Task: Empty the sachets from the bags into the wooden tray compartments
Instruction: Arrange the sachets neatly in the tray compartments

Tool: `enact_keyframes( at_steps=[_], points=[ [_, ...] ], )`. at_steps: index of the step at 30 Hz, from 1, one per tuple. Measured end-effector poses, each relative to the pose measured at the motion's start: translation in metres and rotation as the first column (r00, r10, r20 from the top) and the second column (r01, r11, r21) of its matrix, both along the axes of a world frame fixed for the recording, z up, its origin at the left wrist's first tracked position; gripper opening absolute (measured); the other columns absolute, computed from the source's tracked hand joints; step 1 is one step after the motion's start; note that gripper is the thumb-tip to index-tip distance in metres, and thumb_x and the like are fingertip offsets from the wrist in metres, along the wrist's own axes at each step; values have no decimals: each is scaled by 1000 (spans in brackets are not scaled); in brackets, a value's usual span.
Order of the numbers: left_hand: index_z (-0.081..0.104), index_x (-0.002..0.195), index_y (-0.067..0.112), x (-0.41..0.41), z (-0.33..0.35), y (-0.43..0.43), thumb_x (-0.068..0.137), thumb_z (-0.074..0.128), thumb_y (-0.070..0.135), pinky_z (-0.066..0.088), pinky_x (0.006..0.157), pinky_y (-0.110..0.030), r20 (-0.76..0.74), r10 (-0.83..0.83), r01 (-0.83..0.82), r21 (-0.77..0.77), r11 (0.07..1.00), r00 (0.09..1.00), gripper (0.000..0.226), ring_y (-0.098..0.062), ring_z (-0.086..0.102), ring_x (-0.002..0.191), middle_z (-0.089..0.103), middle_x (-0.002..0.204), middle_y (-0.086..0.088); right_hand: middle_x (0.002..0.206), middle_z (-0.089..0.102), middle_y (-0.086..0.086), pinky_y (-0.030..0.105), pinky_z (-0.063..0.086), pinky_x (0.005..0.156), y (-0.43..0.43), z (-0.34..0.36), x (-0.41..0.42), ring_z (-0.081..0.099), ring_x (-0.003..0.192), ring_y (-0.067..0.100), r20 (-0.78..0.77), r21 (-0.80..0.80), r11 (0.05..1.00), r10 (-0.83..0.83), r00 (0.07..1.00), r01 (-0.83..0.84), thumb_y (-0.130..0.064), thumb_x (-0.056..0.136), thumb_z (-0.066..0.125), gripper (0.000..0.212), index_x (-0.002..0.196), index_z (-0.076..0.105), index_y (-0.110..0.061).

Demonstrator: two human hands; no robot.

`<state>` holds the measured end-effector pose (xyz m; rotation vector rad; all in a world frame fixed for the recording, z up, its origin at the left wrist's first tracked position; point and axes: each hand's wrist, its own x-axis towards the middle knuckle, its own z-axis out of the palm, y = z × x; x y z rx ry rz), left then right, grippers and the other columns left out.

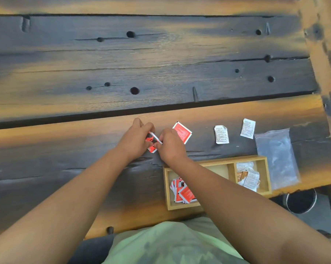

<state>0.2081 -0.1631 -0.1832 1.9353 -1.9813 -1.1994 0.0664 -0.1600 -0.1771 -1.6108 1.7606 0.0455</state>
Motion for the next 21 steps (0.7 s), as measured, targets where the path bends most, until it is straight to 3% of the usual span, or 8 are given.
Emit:
enact_keyframes(
  at_steps=[4, 7, 11, 14, 18, 21],
  points=[
    [54, 92, 14, 3, 1, 10, 76, 77, 12, 44, 73, -35, -63, 111, -111, 4, 994, 992, 29, -23, 52, 82, 45, 99, -6, 91, 63, 3, 35, 45, 68, -3, 6, -4, 61, 85, 25, 114, 37, 999, -8, 993, 4, -20, 90, 68, 13, 91, 57, -13],
    [51, 84, 15, 2, 7, 22, 78, 78, 16, 39, 64, -36, -89, 219, -219, 10, 976, 972, 27, -23, 49, 72, 55, 81, -4, 82, 62, -1, 38, 50, 71, -3, 13, -9, 63, 81, 24, 192, 44, 999, 21, 981, -30, -20, 91, 68, 14, 89, 54, -16],
    [52, 82, 19, -8, 17, 37, 79, 76, 20, 48, 66, -42, -168, 386, -385, 39, 922, 907, 24, -28, 58, 68, 64, 74, -9, 72, 54, -5, 44, 50, 74, -2, 23, -22, 61, 79, 25, 263, -1, 999, 45, 964, -46, -18, 89, 67, 14, 91, 53, -18],
    [55, 84, 20, -22, 29, 47, 81, 74, 18, 50, 67, -45, -230, 485, -493, 25, 869, 844, 19, -21, 53, 66, 64, 78, -12, 73, 52, -8, 42, 49, 73, 0, 35, -38, 60, 79, 23, 325, -40, 998, 64, 944, -54, -16, 90, 66, 12, 97, 57, -18],
    [61, 88, 21, -45, 41, 59, 83, 74, 17, 52, 65, -43, -262, 542, -545, 67, 836, 799, 15, -17, 54, 65, 60, 75, -8, 73, 53, -9, 36, 48, 71, 8, 46, -65, 56, 74, 17, 312, -74, 990, 136, 940, -119, -17, 90, 65, 5, 94, 64, -19],
    [61, 87, 22, -69, 51, 72, 87, 72, 17, 49, 62, -38, -261, 511, -502, 106, 858, 819, 12, -18, 57, 65, 59, 73, -3, 71, 53, -11, 34, 46, 66, 21, 49, -91, 55, 70, 13, 302, -52, 990, 142, 943, -132, -19, 91, 66, 5, 92, 62, -22]
  ],
)
